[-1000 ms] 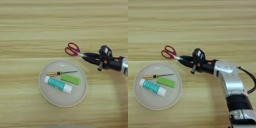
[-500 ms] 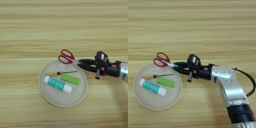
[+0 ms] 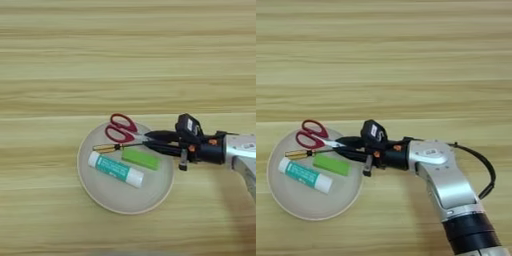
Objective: Move the objects on the table
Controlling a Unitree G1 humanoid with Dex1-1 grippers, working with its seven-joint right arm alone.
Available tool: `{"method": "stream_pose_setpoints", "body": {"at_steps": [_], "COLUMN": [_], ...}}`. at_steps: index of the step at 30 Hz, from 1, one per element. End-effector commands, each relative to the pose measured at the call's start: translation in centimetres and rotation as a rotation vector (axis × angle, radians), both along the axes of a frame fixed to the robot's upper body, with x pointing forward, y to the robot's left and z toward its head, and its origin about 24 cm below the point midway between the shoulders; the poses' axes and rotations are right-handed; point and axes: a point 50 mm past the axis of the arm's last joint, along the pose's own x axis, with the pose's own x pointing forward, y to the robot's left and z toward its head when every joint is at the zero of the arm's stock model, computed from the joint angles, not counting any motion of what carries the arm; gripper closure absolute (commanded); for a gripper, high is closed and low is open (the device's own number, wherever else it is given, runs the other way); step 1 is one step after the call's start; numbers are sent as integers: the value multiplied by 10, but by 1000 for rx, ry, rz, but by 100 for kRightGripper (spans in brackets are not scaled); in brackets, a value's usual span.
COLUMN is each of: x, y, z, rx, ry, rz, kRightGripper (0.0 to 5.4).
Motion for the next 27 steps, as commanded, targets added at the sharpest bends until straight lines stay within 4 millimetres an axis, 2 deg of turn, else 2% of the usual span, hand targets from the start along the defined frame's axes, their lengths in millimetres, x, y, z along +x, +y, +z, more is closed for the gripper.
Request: {"method": "stream_pose_setpoints", "body": {"at_steps": [1, 6, 11, 27], "x": [9, 7, 7, 7], "y": [1, 3, 4, 4], "z": [20, 24, 26, 29], "rx": [3, 30, 42, 51], "ry": [-106, -113, -118, -125], "rz": [-11, 6, 1, 2], "kRightGripper": [472, 472, 408, 254]}}
